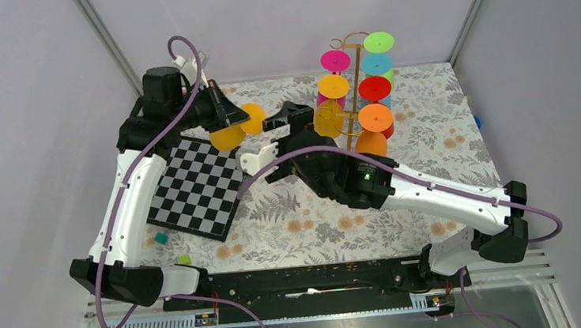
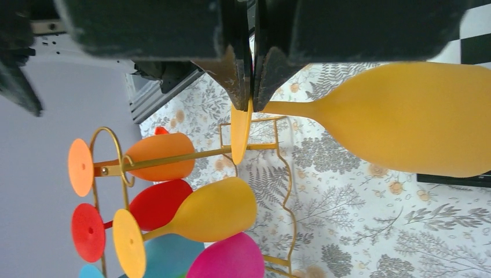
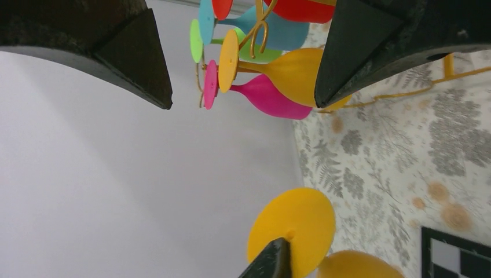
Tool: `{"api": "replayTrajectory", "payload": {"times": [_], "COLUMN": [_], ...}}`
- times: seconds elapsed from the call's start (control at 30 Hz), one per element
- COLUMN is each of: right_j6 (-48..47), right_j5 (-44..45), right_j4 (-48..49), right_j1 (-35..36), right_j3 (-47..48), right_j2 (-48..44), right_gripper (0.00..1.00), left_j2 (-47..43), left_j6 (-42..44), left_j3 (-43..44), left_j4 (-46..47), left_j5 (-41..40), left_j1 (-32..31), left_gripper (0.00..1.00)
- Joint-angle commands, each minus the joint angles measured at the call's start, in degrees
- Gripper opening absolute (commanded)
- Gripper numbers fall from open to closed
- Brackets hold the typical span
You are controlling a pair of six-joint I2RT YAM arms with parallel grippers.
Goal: Place the wine glass upside down on the wine glass rack
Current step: Turn the wine glass upside down at the wine rack.
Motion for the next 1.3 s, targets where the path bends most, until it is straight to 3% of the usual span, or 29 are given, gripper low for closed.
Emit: {"api": "replayTrajectory", "payload": {"times": [0.0, 0.33, 0.77, 0.97, 1.27], "right_j6": [12.0, 33.2, 61.8, 75.0, 98.7], "right_j5": [-4.0, -20.0, -42.6, -51.5, -61.2], "right_j4": [-11.1, -27.9, -28.7, -24.4, -5.0], "right_j1": [-0.9, -8.2, -24.1, -31.4, -43.8], "right_j3": [11.0, 31.4, 38.3, 35.8, 17.6], "right_j2": [1.5, 4.8, 3.9, 1.9, -6.0], "right_gripper": [0.99, 1.0, 1.0, 0.99, 0.93], "left_j2": [-1.7, -1.4, -0.5, 0.4, 1.0], "left_j6": [4.0, 3.8, 3.1, 1.9, -3.3], "left_j3": [2.3, 0.9, 0.4, 0.6, -0.5], "left_j4": [-0.5, -0.6, -0.5, -0.4, 3.3], "left_j5": [-4.2, -3.6, -2.1, -0.3, 4.5], "left_j1": [0.3, 0.3, 0.4, 0.3, 0.3], "left_gripper": [0.0, 0.0, 0.0, 0.0, 0.0]}}
